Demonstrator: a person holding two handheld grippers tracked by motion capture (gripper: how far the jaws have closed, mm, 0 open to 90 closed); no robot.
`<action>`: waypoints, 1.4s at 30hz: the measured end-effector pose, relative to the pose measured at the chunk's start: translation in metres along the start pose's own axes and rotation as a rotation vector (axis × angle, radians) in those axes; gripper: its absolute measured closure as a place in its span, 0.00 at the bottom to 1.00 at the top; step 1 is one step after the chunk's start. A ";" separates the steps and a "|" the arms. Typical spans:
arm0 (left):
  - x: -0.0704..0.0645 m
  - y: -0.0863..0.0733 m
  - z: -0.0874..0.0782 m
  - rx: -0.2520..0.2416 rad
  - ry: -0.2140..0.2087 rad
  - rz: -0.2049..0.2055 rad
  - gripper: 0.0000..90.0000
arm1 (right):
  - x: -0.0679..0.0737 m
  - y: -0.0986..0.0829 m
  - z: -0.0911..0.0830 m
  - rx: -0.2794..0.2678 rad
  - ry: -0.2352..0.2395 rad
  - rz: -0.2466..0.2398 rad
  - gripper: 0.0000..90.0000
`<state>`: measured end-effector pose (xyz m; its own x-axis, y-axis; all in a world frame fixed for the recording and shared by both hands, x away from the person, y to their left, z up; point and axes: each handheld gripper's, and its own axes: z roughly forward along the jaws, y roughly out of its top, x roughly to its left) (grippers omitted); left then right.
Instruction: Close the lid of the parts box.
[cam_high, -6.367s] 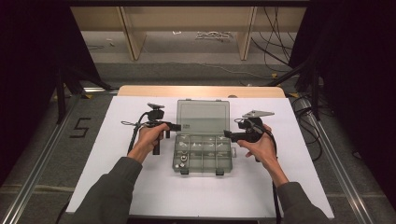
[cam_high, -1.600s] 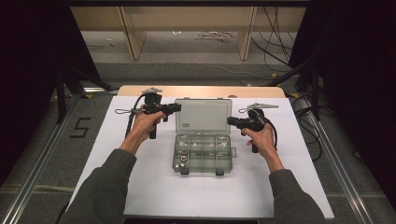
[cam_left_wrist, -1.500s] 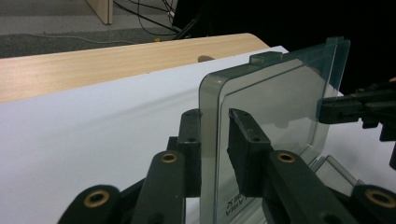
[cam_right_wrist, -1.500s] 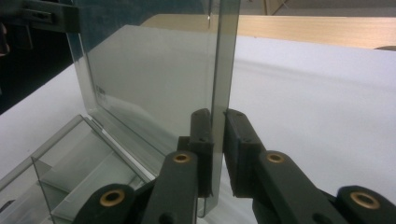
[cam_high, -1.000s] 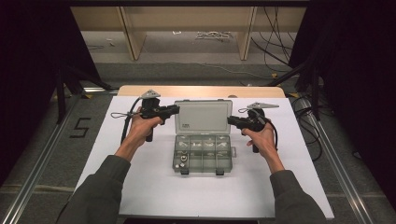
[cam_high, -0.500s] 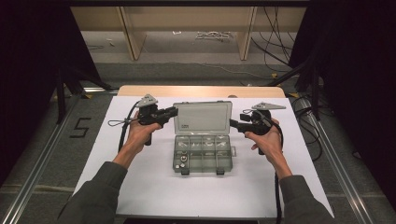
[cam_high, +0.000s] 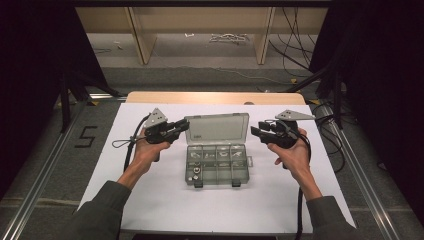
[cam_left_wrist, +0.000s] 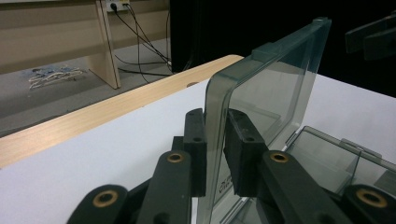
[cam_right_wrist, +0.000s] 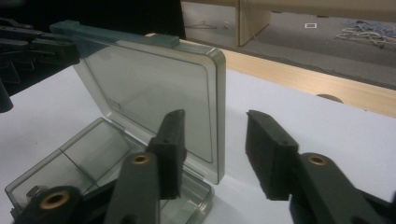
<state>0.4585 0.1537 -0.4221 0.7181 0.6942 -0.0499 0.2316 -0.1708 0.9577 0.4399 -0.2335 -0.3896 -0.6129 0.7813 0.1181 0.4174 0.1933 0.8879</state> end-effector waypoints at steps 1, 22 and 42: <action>-0.001 0.000 -0.001 0.003 0.004 0.006 0.87 | 0.001 0.001 -0.001 0.004 -0.001 0.015 0.73; -0.030 -0.019 -0.026 0.010 0.059 0.110 0.88 | 0.010 0.021 -0.005 -0.030 0.033 -0.035 1.00; -0.046 -0.037 -0.040 0.073 0.008 0.069 0.82 | 0.036 0.000 -0.002 0.083 0.126 -0.087 1.00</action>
<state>0.3904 0.1561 -0.4434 0.7291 0.6841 0.0182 0.2291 -0.2690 0.9355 0.4165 -0.2072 -0.3843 -0.7259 0.6802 0.1019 0.4098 0.3088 0.8583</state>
